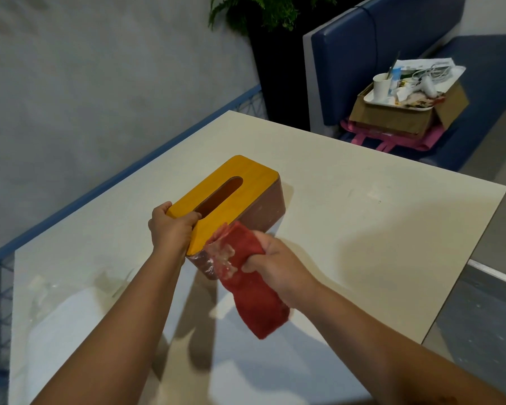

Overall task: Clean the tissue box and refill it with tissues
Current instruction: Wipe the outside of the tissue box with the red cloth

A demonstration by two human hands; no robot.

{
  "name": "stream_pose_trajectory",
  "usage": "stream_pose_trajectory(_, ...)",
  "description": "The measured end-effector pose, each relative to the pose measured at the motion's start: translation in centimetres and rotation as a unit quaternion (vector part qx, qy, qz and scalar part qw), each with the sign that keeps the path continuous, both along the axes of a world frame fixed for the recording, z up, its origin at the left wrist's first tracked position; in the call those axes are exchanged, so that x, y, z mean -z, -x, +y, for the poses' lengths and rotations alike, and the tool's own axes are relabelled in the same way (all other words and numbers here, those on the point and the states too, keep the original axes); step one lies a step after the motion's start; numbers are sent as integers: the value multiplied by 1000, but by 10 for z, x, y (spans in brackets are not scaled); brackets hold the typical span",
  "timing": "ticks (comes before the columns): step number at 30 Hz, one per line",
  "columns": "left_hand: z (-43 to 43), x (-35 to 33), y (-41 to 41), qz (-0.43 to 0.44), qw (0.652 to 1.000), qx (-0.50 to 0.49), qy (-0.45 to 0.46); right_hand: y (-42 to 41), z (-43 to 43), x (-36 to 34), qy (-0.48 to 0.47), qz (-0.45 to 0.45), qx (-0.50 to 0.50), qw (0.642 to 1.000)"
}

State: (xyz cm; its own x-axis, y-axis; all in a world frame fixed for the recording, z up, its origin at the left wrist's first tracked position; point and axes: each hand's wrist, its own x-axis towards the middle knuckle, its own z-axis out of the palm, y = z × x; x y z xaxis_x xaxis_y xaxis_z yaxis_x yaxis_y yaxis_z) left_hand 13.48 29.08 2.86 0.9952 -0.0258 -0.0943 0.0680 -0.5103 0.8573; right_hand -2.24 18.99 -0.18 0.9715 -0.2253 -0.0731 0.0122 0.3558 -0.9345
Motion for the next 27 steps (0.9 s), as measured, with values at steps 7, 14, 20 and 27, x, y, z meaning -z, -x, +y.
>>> stream_pose_trajectory(7, 2, 1, -2, 4, 1000, 8, -2, 13, -52, -2, -71, 73, 305, 947)
stream_pose_trajectory(14, 3, 2, -2, 0, 1000, 10, 12, -32, -31, 11, 117, 103, 284, 946)
stream_pose_trajectory(20, 3, 4, -3, -5, 1000, 4, 18, -31, 23, 27, 221, 55, 254, 940)
stream_pose_trajectory(27, 2, 3, -3, -12, 1000, 2, 5, -24, 55, 25, 276, 2, 166, 947)
